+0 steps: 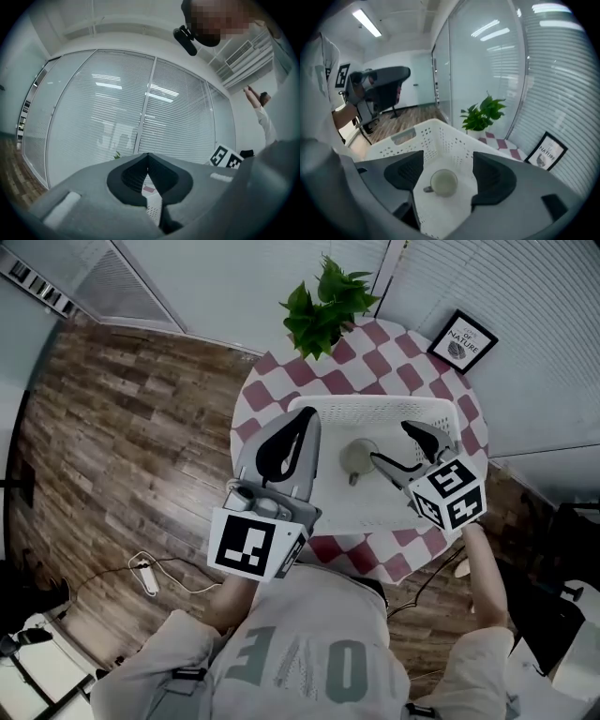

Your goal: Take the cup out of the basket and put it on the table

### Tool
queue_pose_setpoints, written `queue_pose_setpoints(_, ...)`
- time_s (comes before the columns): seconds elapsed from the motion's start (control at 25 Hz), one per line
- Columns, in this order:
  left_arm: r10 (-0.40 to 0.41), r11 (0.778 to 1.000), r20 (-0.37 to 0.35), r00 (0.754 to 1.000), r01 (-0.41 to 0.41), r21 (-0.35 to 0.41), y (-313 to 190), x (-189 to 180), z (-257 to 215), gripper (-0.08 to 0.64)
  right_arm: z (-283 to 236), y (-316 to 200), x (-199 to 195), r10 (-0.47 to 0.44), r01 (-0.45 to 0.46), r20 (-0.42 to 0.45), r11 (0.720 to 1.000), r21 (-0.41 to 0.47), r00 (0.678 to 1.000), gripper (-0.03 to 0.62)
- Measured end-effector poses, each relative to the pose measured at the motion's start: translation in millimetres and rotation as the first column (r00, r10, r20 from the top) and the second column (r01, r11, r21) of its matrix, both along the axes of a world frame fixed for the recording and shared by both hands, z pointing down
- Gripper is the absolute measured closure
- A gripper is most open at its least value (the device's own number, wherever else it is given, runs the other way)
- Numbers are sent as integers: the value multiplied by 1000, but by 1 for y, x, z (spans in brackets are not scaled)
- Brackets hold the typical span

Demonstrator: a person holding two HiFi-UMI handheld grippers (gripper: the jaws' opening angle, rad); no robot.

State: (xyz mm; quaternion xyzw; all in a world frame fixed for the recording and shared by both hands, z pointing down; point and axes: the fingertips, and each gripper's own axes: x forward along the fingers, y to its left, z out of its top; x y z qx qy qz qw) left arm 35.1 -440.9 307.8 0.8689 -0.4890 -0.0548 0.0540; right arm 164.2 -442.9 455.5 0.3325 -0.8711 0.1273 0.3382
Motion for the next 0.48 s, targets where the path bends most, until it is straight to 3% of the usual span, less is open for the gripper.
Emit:
queue_pose_setpoints(0.16,-9,1000,-1,1000,9,-19,-1,-3,8,555,66,-6,3,-61,43,-86,978,-206,994,256)
queue_pose_setpoints(0.32,-15,999,-1,1000,15,-42,-3,-2,16,555,124,-13,5,-71,13,-138,925,-379,988,278)
queue_pose_setpoints(0.48,-22,998,-2,1000,22,-60,-4,-3,22,555,165,-15,4,-119,13,-206,891,-454,971,278)
